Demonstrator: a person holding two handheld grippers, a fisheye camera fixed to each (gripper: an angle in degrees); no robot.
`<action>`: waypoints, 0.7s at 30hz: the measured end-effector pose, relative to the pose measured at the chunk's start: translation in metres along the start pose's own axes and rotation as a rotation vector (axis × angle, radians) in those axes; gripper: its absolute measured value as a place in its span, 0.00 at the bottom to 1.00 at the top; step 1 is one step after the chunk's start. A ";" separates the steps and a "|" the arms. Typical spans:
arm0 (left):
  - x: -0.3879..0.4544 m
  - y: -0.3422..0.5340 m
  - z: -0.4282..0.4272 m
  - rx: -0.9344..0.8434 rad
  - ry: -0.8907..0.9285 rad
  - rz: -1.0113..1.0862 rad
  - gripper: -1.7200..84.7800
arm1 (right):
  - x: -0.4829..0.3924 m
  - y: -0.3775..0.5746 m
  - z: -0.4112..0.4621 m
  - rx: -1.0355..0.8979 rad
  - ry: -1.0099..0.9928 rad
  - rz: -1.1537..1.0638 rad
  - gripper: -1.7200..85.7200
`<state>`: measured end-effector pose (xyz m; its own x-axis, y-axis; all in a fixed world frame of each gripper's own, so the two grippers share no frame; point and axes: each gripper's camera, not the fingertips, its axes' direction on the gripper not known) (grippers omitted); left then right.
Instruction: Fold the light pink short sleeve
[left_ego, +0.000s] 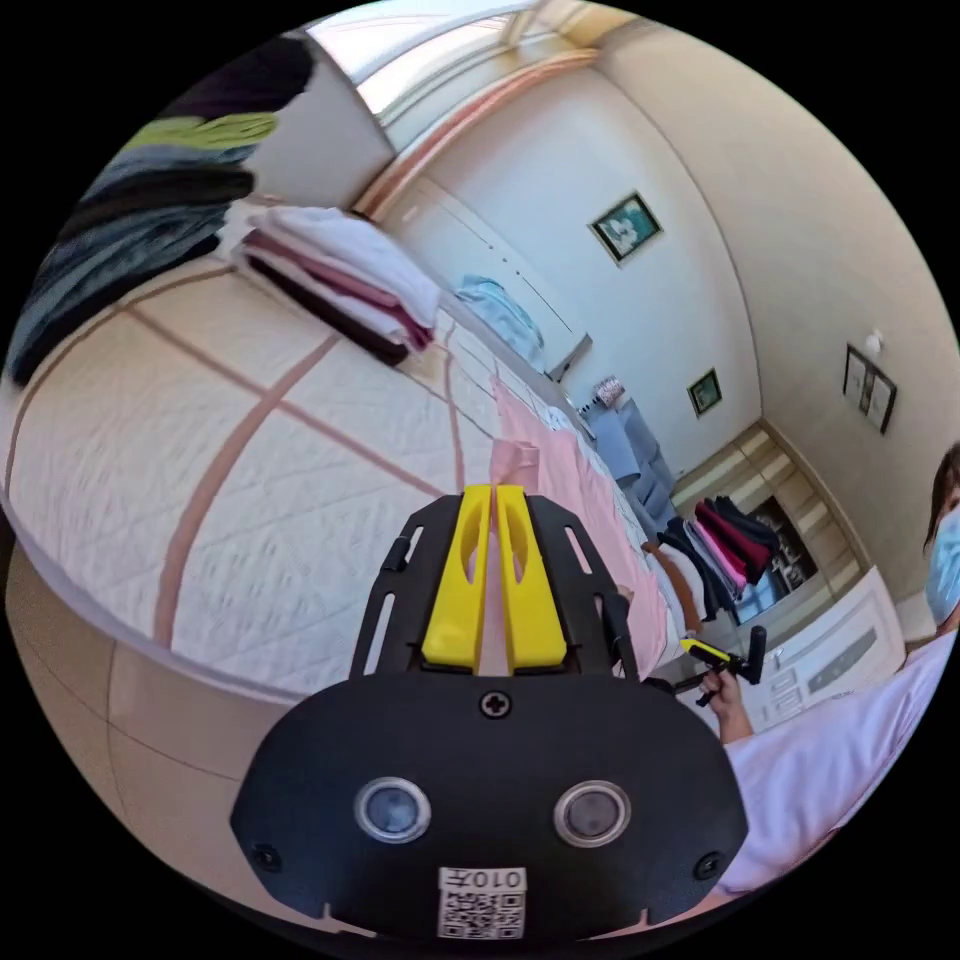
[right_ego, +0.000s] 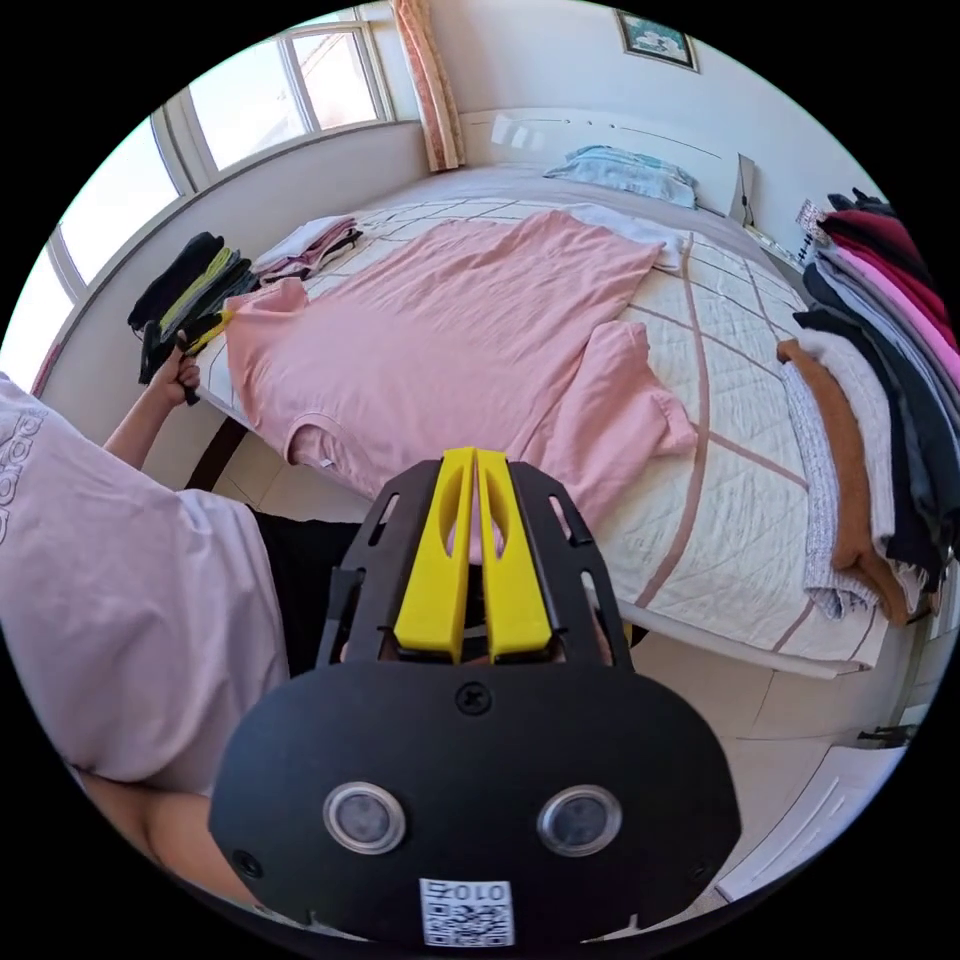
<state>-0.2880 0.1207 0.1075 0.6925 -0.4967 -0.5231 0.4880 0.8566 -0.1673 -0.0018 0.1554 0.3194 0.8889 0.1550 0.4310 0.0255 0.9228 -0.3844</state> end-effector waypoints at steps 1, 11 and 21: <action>-0.007 0.007 -0.003 -0.003 0.001 -0.009 0.02 | 0.008 0.005 0.005 -0.013 0.020 0.056 0.05; -0.036 0.090 -0.036 0.223 -0.026 -0.140 0.02 | 0.085 0.075 -0.014 0.292 -0.021 0.540 0.10; 0.024 0.089 -0.046 0.211 -0.124 0.055 0.02 | 0.129 0.047 0.031 0.245 -0.107 0.544 0.11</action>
<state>-0.2524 0.1916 0.0416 0.7747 -0.4748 -0.4176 0.5391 0.8411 0.0438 0.1004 0.2293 0.3825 0.6936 0.6502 0.3102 -0.5372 0.7537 -0.3786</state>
